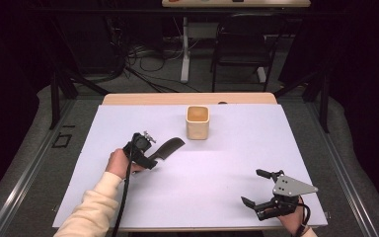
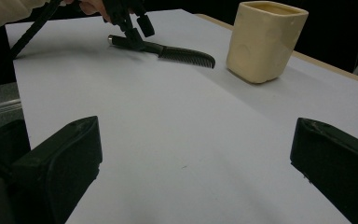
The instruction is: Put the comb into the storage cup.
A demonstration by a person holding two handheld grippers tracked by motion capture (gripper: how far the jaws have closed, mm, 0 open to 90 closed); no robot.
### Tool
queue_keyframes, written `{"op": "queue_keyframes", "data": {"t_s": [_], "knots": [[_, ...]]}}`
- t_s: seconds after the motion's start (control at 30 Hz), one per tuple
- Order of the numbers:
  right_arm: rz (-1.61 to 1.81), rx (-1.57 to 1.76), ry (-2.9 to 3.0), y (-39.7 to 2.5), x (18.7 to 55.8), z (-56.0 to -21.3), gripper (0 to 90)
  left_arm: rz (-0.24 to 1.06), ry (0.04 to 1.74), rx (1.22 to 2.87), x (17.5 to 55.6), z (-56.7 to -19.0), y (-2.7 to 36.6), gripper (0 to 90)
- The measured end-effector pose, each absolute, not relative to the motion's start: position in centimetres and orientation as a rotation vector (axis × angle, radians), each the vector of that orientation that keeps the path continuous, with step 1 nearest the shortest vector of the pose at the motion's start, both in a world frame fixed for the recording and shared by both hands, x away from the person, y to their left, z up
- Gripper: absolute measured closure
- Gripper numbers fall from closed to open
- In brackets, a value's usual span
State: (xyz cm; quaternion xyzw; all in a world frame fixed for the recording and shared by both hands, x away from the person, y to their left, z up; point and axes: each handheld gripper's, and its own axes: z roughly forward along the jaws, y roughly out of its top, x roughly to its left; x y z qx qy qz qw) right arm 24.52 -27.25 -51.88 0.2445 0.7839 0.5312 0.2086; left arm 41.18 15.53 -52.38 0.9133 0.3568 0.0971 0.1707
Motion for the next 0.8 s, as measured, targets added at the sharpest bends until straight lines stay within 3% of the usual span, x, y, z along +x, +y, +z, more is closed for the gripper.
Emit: {"op": "queue_keyframes", "data": {"t_s": [0.13,0.4,0.8], "knots": [[1.478,0.681,2.181,-27.2,24.5,-51.9,1.5,0.253,1.014,2.615,41.6,-52.1,15.1,50.3],[1.483,0.685,2.18,-27.3,24.5,-51.9,1.5,0.208,1.006,2.692,42.5,-52.1,14.1,62.9],[1.484,0.687,2.179,-27.3,24.5,-51.9,1.5,0.139,1.027,2.718,43.6,-52.7,14.0,65.5]]}}
